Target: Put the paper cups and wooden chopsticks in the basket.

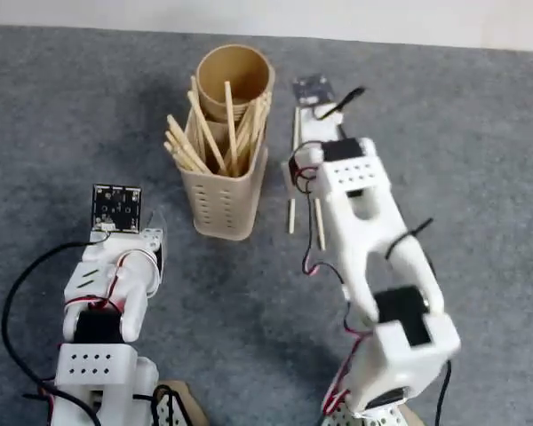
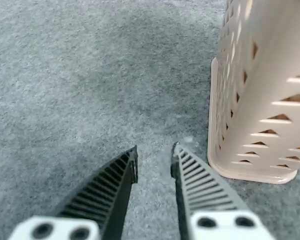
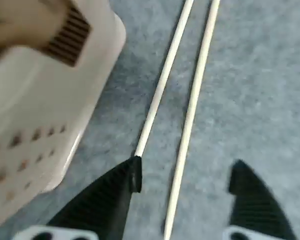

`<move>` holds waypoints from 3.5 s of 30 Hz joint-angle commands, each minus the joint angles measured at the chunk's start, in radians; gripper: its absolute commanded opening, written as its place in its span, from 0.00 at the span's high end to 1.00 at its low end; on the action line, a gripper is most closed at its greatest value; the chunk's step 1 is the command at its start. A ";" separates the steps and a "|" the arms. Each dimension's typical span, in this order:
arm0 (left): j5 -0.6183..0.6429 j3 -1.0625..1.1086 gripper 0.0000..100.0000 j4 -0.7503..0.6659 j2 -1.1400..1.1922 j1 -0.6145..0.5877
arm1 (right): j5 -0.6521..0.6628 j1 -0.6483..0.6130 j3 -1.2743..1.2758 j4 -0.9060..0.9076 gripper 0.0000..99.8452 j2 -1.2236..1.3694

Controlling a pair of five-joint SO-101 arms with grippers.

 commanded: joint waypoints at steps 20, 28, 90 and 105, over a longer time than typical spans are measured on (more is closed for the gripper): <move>0.008 -0.005 0.86 -0.017 -0.010 0.008 | 0.011 -0.004 -0.001 -0.170 0.67 0.142; 0.008 -0.005 0.86 -0.018 -0.010 0.012 | 0.008 -0.041 0.012 -0.170 0.67 0.065; 0.008 -0.005 0.86 -0.017 -0.004 0.013 | 0.222 -0.317 0.255 -0.829 1.00 -0.731; 0.008 -0.005 0.86 -0.018 -0.002 0.013 | 0.140 -0.343 0.826 -1.408 1.00 -0.742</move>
